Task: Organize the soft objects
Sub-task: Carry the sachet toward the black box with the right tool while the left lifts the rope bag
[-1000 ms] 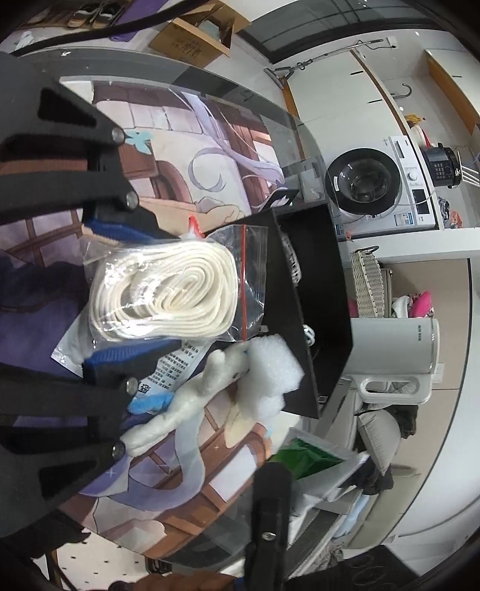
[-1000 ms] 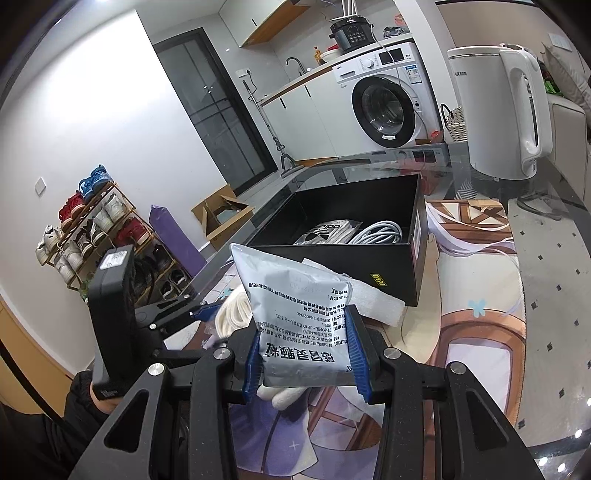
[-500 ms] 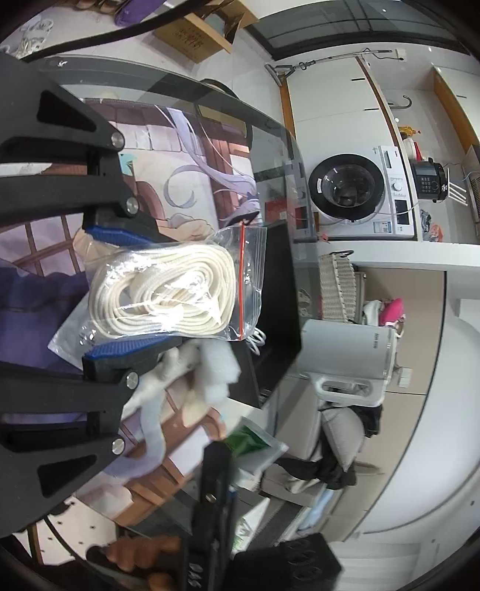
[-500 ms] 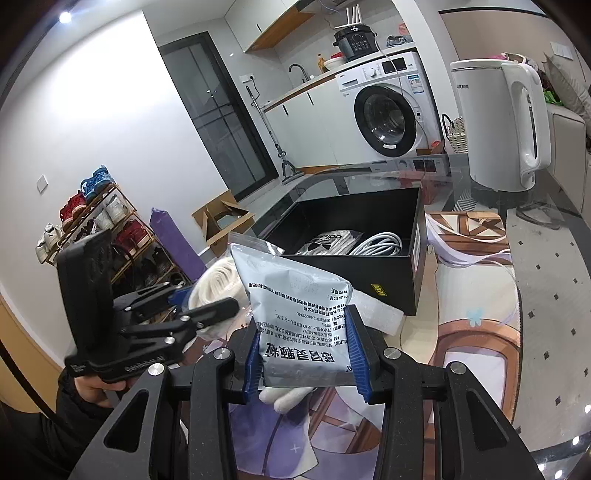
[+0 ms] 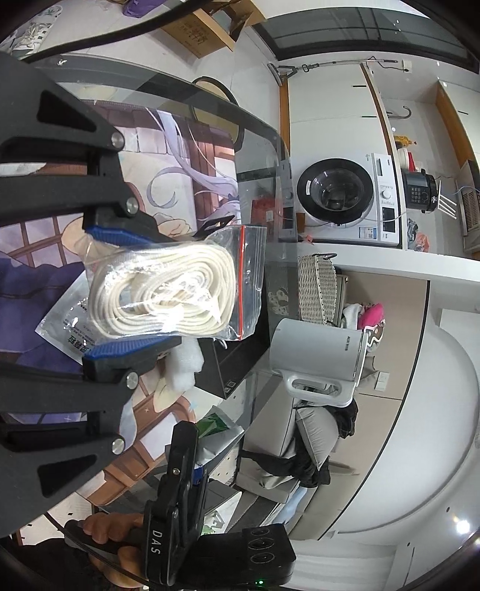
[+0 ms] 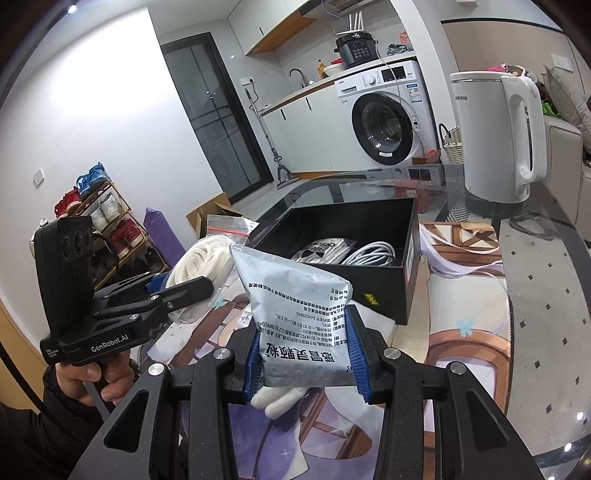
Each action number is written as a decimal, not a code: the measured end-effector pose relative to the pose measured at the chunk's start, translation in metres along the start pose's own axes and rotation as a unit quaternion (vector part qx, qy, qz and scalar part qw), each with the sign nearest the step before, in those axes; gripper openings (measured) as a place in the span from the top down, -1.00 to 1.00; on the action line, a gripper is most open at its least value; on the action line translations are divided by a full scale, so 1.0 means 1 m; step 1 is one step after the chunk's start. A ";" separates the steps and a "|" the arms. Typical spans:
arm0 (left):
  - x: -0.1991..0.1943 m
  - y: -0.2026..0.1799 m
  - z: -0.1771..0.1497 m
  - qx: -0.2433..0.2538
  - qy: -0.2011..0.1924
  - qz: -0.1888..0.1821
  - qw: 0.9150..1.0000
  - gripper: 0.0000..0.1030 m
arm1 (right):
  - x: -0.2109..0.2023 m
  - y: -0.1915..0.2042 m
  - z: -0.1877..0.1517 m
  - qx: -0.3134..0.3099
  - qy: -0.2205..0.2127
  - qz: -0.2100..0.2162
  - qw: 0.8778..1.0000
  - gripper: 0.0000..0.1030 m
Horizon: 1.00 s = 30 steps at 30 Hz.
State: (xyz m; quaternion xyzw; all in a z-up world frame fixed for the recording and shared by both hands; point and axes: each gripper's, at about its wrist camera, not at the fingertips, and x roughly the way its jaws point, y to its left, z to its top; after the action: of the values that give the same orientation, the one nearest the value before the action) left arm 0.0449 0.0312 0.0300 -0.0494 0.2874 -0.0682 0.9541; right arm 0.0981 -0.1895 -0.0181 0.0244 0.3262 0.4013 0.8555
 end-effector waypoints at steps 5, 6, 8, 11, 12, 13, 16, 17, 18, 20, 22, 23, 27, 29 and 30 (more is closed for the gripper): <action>0.001 0.000 0.007 -0.010 -0.008 0.006 1.000 0.21 | -0.001 0.000 0.008 -0.008 -0.010 -0.010 1.000 0.23; 0.001 0.000 0.009 -0.012 -0.009 0.007 1.000 0.21 | -0.002 0.001 0.011 -0.011 -0.012 -0.012 1.000 0.23; 0.003 -0.001 0.014 -0.013 -0.012 0.009 1.000 0.21 | -0.001 0.000 0.015 -0.013 -0.015 -0.015 1.000 0.23; 0.005 -0.001 0.018 -0.014 -0.015 0.010 1.000 0.21 | 0.001 -0.002 0.022 -0.008 -0.022 -0.016 1.000 0.23; 0.006 -0.001 0.020 -0.013 -0.016 0.011 1.000 0.21 | 0.001 -0.002 0.024 -0.008 -0.025 -0.018 1.000 0.23; 0.007 -0.002 0.022 -0.012 -0.016 0.011 1.000 0.21 | 0.002 -0.002 0.025 -0.008 -0.026 -0.018 0.999 0.23; 0.011 -0.002 0.029 -0.013 -0.017 0.011 1.000 0.21 | 0.006 -0.003 0.031 -0.008 -0.032 -0.021 0.999 0.23; 0.012 -0.002 0.031 -0.014 -0.017 0.011 1.000 0.21 | 0.007 -0.003 0.033 -0.009 -0.033 -0.022 0.999 0.23; 0.014 -0.001 0.034 -0.016 -0.018 0.011 1.000 0.21 | 0.008 -0.002 0.035 -0.010 -0.034 -0.023 0.999 0.23; 0.017 0.000 0.038 -0.019 -0.020 0.011 1.000 0.21 | 0.011 -0.002 0.041 -0.013 -0.037 -0.024 0.999 0.23; 0.021 0.002 0.042 -0.024 -0.023 0.012 0.999 0.21 | 0.014 -0.001 0.045 -0.017 -0.039 -0.026 0.999 0.23; 0.022 0.003 0.043 -0.026 -0.025 0.013 0.999 0.21 | 0.017 -0.002 0.048 -0.018 -0.039 -0.027 0.999 0.23; 0.032 0.008 0.049 -0.035 -0.028 0.013 0.999 0.21 | 0.028 -0.002 0.057 -0.028 -0.035 -0.035 0.998 0.23; 0.039 0.010 0.052 -0.036 -0.025 0.015 0.999 0.21 | 0.035 -0.003 0.061 -0.036 -0.032 -0.040 0.998 0.23; 0.042 0.011 0.053 -0.036 -0.025 0.017 0.999 0.21 | 0.039 -0.004 0.063 -0.039 -0.028 -0.044 0.998 0.23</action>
State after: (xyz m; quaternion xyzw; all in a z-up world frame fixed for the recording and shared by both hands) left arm 0.1104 0.0382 0.0501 -0.0803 0.2668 -0.0406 0.9595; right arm 0.1556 -0.1511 0.0092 -0.0119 0.2874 0.3751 0.8812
